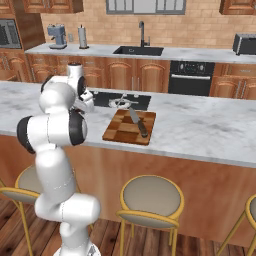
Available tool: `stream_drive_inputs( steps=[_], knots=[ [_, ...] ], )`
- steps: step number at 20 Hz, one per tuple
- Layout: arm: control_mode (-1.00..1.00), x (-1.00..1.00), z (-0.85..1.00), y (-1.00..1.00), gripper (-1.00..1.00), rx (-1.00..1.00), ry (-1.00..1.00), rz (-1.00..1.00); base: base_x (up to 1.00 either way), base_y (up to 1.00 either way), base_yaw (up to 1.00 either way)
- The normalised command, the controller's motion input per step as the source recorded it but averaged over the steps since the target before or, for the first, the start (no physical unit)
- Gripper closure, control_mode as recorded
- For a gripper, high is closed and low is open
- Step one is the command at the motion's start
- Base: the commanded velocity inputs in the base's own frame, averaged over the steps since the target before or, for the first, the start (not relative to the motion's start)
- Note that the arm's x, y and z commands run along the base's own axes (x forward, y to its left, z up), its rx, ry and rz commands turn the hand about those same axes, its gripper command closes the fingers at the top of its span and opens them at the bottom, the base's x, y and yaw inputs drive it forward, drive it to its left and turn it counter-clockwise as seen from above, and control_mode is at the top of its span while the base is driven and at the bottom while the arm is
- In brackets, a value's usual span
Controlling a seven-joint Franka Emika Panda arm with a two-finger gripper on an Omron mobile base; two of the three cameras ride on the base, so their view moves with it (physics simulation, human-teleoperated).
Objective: Pick up the knife from the drawer and place it on the cutting board. Then place the meat from the plate to the cutting board.
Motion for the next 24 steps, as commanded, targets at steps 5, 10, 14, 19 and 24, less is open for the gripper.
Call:
stream_drive_inputs(
  steps=[5, 10, 14, 19, 24],
  knots=[
    [-1.00, -0.33, 0.18, -0.81, 1.00, 0.01, 0.06, 0.00, 0.00, 0.00, 0.00],
    [-1.00, -0.22, 0.05, -0.64, 1.00, 0.00, 0.02, 0.00, 0.00, 0.00, 0.00],
    [-1.00, -0.06, 0.07, -0.53, 1.00, 0.00, 0.00, 0.00, 0.00, 0.00, 0.00],
    [-1.00, -0.05, 0.04, -0.40, 1.00, 0.00, 0.03, 0.00, 0.00, 0.00, 0.00],
    [-1.00, -0.13, 0.01, -0.32, 1.00, 0.00, 0.03, 0.00, 0.00, 0.00, 0.00]
  ],
)
